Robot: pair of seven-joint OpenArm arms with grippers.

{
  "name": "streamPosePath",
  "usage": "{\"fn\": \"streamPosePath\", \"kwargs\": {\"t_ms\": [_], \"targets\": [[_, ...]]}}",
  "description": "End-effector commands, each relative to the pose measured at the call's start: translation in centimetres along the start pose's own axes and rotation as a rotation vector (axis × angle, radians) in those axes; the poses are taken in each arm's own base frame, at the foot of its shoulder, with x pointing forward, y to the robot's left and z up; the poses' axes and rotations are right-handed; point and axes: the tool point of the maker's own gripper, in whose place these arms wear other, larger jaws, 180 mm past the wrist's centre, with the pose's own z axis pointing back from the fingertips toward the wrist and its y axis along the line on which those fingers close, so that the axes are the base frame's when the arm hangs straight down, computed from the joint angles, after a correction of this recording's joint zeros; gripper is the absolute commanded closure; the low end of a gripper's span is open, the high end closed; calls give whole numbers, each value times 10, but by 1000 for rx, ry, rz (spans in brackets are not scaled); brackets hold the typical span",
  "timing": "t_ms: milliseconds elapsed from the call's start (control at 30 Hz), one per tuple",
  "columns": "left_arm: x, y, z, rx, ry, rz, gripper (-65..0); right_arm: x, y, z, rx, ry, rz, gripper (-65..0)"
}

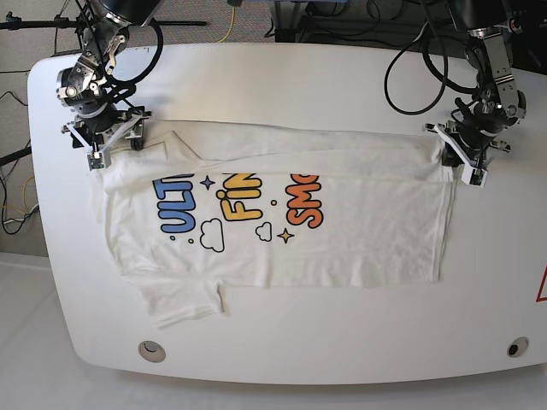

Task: Fold the T-shirt properly
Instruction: 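Drag the held shirt edge with both grippers toward the arm bases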

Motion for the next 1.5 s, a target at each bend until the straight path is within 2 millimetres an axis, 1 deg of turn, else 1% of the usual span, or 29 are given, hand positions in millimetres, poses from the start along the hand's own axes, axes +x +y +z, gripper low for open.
{"fn": "streamPosePath", "kwargs": {"t_ms": [0,100,233,300,433,500,567,767,967,1100,1167,1233,1300,1433,1467], "targets": [[5,6,3,14,-14,-9,-7,9,-8,2,-16,-26,7,-422],[5,6,3,16,-15,-10,-12,6,-10,2,-18,-17,7,-421],[3,4,4,22,-9,-8,-125,1,-17,9,-44,0,19,-428],[3,4,5,22,-11,-9,-166,-1,-20,11,-51,3,20,-429],[1,4,5,20,-6,-11,-215,-5,-25,14,-63,8,11,-428],[-4,1,3,7,9,-7,-241,-8,-27,13,-65,7,-12,-438],[-5,1,3,5,10,-8,-249,-10,-29,15,-71,8,-19,-438],[-8,0,3,5,17,-4,-247,-14,-34,17,-83,15,-28,-440],[-10,1,3,10,20,0,-218,-14,-27,11,-62,18,-34,-461],[-13,-1,2,3,32,-1,-179,-14,-25,8,-52,19,-38,-472],[-18,-4,1,-4,47,0,-102,-13,-24,8,-51,14,-42,-462],[-20,-6,0,-10,51,-1,-72,-12,-24,8,-50,10,-45,-435],[-22,-8,-1,-16,57,-2,-53,-12,-24,7,-48,8,-47,-380],[-24,-10,-2,-18,65,-4,-25,-12,-23,7,-46,6,-50,-236],[-24,-8,-2,-13,68,-2,-11,-12,-23,8,-47,6,-49,-157]]}}
